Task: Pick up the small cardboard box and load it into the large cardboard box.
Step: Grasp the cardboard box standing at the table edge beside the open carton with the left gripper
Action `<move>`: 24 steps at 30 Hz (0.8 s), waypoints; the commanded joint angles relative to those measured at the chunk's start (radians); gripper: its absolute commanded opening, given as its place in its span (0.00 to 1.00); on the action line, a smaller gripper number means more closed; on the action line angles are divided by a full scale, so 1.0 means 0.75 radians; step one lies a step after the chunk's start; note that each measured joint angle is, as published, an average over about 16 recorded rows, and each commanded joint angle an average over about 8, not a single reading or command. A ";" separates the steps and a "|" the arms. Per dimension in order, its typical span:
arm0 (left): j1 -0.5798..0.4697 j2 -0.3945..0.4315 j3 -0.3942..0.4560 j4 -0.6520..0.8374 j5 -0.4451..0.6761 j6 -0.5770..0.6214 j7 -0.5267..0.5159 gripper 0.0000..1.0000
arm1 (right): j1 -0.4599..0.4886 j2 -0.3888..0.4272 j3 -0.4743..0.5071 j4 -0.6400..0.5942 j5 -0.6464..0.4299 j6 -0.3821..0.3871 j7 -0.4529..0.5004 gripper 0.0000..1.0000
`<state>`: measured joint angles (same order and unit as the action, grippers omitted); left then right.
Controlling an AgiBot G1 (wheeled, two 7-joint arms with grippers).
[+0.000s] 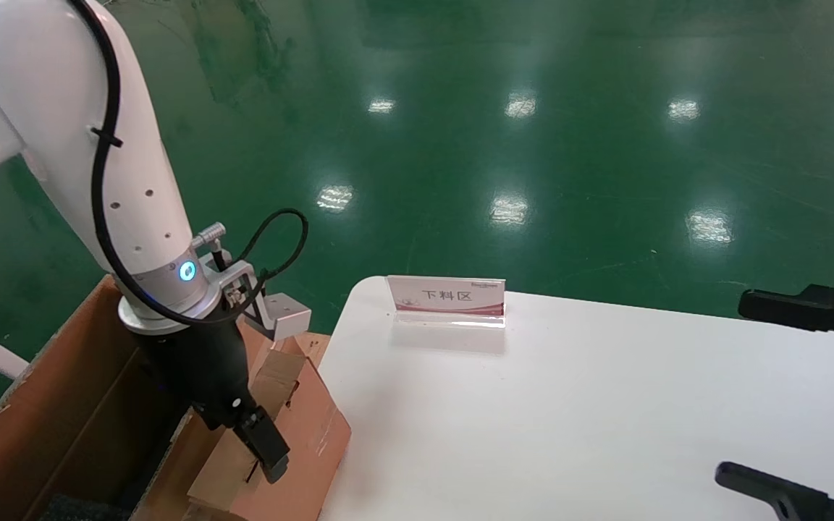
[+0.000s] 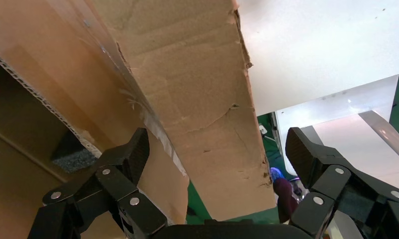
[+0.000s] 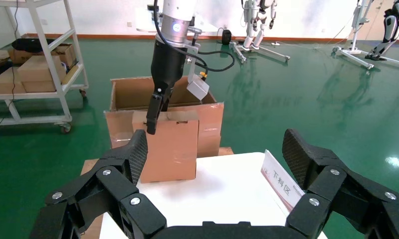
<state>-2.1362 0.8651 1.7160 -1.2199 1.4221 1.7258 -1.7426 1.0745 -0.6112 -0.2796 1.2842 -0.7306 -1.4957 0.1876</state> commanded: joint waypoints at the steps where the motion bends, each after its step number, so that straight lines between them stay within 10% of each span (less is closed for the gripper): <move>1: 0.009 0.003 0.004 0.008 0.000 -0.002 0.004 0.73 | 0.000 0.000 0.000 0.000 0.000 0.000 0.000 1.00; 4: 0.015 0.005 0.006 0.014 0.001 -0.004 0.006 0.35 | 0.000 0.000 0.000 0.000 0.000 0.000 0.000 1.00; 7: 0.019 0.006 0.008 0.017 0.001 -0.004 0.007 0.00 | 0.000 0.000 0.000 0.000 0.000 0.000 0.000 0.66; 12: 0.022 0.007 0.009 0.020 0.001 -0.005 0.009 0.00 | 0.000 0.000 0.000 0.000 0.000 0.000 0.000 0.03; 24: 0.028 0.008 0.012 0.025 -0.001 -0.007 0.012 0.00 | 0.000 0.000 0.000 0.000 0.000 0.000 0.000 0.00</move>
<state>-2.1156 0.8709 1.7247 -1.2016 1.4218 1.7210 -1.7341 1.0743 -0.6111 -0.2794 1.2840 -0.7304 -1.4954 0.1876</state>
